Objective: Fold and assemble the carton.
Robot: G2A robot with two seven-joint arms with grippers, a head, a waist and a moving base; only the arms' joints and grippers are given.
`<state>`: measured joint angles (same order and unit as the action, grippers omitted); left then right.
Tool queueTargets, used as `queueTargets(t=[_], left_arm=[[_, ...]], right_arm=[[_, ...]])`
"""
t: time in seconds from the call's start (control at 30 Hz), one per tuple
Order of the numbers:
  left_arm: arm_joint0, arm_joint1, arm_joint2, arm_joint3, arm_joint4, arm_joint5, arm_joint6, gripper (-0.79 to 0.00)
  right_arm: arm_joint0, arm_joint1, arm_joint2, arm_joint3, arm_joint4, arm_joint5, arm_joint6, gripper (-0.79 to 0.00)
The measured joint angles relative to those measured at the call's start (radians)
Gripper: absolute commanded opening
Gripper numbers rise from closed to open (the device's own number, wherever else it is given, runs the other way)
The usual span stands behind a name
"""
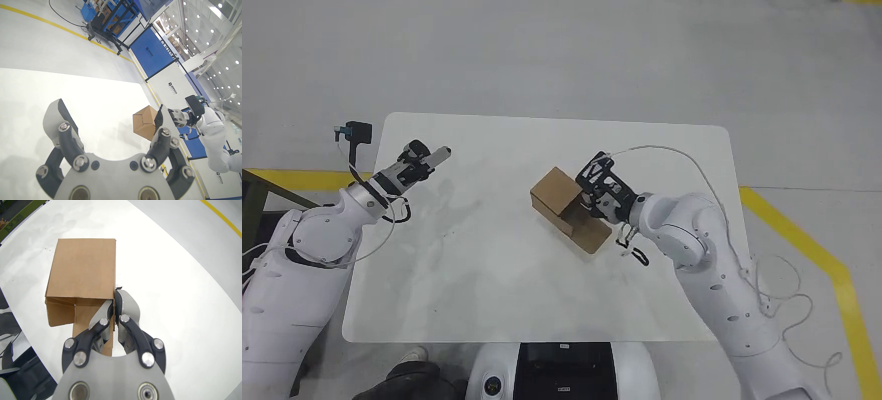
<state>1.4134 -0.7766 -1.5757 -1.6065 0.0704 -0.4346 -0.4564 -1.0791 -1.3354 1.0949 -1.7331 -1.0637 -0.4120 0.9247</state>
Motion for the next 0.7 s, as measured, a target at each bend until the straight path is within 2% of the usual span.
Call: queueTargets(t=[0.7], left_arm=[[0.000,0.000,0.000,0.000,0.000,0.000,0.000,0.000]], right_arm=[[0.005,0.001,0.002,0.001,0.005,-0.006,0.006,-0.785]])
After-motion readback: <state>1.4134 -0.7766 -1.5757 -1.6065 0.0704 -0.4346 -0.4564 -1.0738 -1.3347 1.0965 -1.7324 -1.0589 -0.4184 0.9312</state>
